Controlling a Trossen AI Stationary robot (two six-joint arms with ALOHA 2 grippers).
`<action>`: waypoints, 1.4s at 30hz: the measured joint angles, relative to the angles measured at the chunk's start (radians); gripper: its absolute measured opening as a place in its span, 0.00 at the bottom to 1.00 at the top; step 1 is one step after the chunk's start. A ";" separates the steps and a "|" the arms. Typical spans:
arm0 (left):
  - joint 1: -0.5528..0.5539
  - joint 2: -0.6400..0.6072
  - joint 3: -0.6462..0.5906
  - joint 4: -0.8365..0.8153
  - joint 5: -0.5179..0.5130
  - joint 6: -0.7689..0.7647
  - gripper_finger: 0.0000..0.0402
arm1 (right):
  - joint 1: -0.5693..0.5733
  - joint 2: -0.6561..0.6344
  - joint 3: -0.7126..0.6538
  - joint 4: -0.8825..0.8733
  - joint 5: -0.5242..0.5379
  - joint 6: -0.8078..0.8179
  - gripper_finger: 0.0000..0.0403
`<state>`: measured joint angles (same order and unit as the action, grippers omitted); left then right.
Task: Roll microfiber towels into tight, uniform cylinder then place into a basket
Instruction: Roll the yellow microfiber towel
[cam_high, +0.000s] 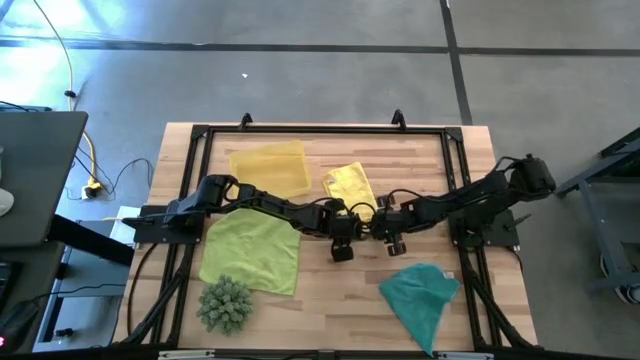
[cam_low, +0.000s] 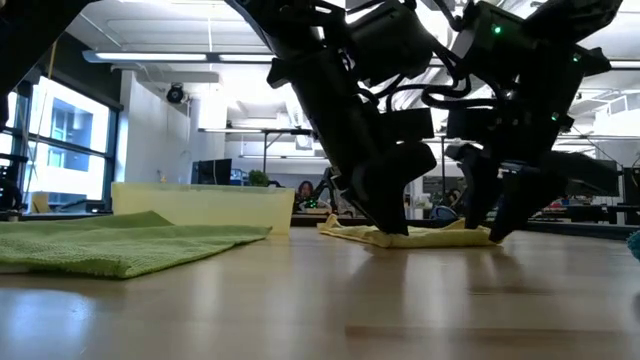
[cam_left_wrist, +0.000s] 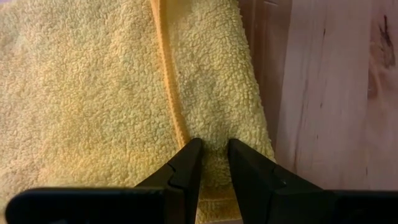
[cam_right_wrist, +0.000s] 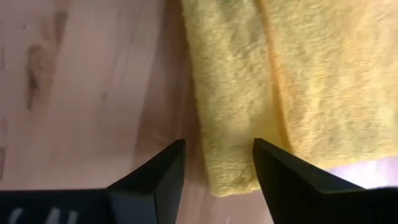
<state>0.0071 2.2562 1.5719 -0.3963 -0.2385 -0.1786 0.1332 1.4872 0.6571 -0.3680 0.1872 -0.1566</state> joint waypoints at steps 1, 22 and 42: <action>0.000 0.000 0.000 0.000 0.000 -0.001 0.19 | -0.002 0.002 0.000 -0.001 -0.009 0.000 0.47; -0.013 0.000 0.001 0.012 0.104 -0.085 0.19 | -0.040 -0.002 -0.104 0.137 -0.025 0.101 0.37; -0.005 -0.080 -0.006 -0.052 0.065 -0.105 0.19 | -0.041 -0.018 -0.135 0.150 -0.089 0.182 0.02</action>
<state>0.0021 2.1761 1.5658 -0.4484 -0.1732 -0.2832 0.0925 1.4691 0.5222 -0.2184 0.0986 0.0257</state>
